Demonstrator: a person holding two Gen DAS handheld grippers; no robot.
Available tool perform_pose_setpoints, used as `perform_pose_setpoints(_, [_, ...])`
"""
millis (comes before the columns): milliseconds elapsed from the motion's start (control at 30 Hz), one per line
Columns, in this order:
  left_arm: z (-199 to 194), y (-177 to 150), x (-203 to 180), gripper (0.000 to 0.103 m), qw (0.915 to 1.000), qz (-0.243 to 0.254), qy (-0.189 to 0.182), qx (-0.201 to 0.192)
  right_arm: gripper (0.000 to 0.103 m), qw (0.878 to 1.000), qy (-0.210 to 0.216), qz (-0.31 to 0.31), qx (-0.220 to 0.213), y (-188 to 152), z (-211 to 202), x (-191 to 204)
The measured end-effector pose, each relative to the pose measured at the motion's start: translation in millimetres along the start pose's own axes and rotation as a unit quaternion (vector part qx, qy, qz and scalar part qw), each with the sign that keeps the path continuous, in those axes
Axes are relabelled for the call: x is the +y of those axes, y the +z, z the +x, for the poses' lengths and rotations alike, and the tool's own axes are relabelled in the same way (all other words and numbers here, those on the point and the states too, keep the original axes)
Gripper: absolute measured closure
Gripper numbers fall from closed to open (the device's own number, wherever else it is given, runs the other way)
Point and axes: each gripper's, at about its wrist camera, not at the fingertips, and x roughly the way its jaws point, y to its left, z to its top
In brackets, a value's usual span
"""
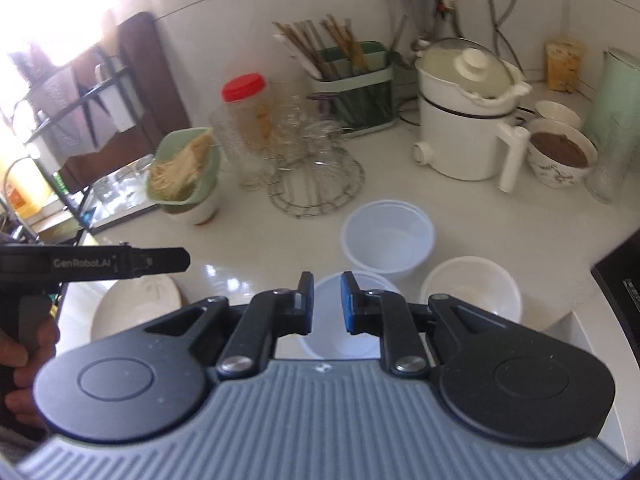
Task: Organize plates and bowls
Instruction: 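Move both grippers toward the white plastic bowls on the counter, then close the left gripper on the rim of a white plastic bowl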
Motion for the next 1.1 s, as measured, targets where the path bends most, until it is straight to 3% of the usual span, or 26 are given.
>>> perform_pose_setpoints(100, [11.3, -2.2, -11.4, 0.048, 0.9996, 0.026, 0.013, 0.003, 0.081, 1.000, -0.001, 0.031, 0.002, -3.2, 1.4, -18.1])
perform_pose_setpoints(167, [20.2, -1.5, -16.5, 0.047, 0.9993, 0.031, 0.018, 0.010, 0.057, 0.999, -0.001, 0.044, 0.011, -4.2, 5.6, -28.4])
perform_pose_setpoints(233, [29.6, -0.2, -18.0, 0.045, 0.9993, 0.026, 0.013, 0.022, 0.052, 0.998, -0.004, 0.067, 0.016, -6.1, 7.8, -37.7])
perform_pose_setpoints(333, [39.5, -2.8, -18.8, 0.039, 0.9988, 0.030, 0.020, 0.033, 0.053, 0.996, -0.013, 0.082, 0.024, -12.7, 13.1, -45.4])
perform_pose_setpoints(500, [56.0, -13.3, -15.4, 0.039, 0.9972, 0.034, 0.031, 0.059, 0.053, 0.994, -0.017, 0.101, 0.038, -33.5, 22.9, -55.6])
perform_pose_setpoints(767, [88.0, -33.8, -12.3, 0.039, 0.9963, 0.011, 0.011, 0.084, 0.053, 0.992, -0.008, 0.116, 0.048, -52.5, 44.2, -67.0])
perform_pose_setpoints(933, [112.7, -42.8, -17.3, 0.041, 0.9956, 0.005, -0.010, 0.093, 0.060, 0.991, 0.007, 0.118, 0.056, -57.6, 65.2, -68.0])
perform_pose_setpoints(1100, [135.8, -42.4, -26.0, 0.053, 0.9950, 0.005, -0.014, 0.099, 0.069, 0.991, 0.002, 0.113, 0.066, -60.2, 87.1, -69.1])
